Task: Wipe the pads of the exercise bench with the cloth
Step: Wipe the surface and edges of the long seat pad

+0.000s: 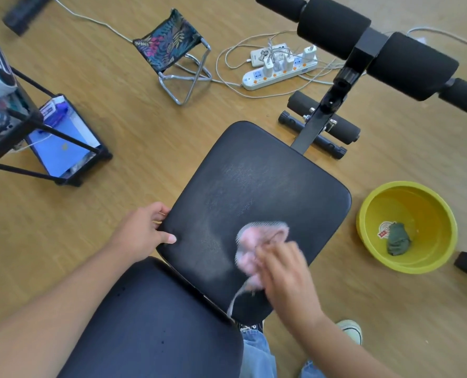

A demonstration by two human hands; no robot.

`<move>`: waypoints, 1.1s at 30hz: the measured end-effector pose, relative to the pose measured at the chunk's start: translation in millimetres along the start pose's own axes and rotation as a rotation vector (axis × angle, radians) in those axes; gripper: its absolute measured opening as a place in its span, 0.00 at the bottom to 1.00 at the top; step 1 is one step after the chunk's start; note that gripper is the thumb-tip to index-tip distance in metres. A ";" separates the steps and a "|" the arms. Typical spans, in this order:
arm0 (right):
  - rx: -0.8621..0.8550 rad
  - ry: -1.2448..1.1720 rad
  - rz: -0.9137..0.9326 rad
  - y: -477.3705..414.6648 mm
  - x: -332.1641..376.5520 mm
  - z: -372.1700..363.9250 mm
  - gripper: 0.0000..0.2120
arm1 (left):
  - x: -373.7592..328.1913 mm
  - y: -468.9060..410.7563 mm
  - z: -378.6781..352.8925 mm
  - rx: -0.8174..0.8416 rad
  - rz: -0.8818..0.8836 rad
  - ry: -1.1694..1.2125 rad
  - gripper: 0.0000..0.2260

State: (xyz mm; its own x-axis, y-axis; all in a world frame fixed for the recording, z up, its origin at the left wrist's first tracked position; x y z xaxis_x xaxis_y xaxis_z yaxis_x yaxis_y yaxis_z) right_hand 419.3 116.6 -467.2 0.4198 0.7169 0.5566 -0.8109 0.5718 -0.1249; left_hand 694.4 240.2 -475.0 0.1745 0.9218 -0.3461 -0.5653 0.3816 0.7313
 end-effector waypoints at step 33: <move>0.386 0.015 0.908 -39.1 67.0 -55.8 0.02 | 1.7 5.1 -2.1 -0.066 0.005 0.049 0.21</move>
State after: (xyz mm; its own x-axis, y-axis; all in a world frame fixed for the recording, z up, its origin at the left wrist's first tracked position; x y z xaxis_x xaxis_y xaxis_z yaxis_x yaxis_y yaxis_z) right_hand 501.9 164.5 -470.8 -0.4253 0.8255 0.3710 -0.9038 -0.3660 -0.2218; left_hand 690.2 243.6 -473.0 0.1327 0.9187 -0.3720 -0.6185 0.3700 0.6933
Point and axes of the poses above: each hand's wrist, its own y-axis away from the middle knuckle, its own z-axis out of the back of the hand, x = y × z, the point moved 5 cm from there along -y, towards the middle knuckle, and after that the axes turned 4 degrees about z, right-handed, at the moved point
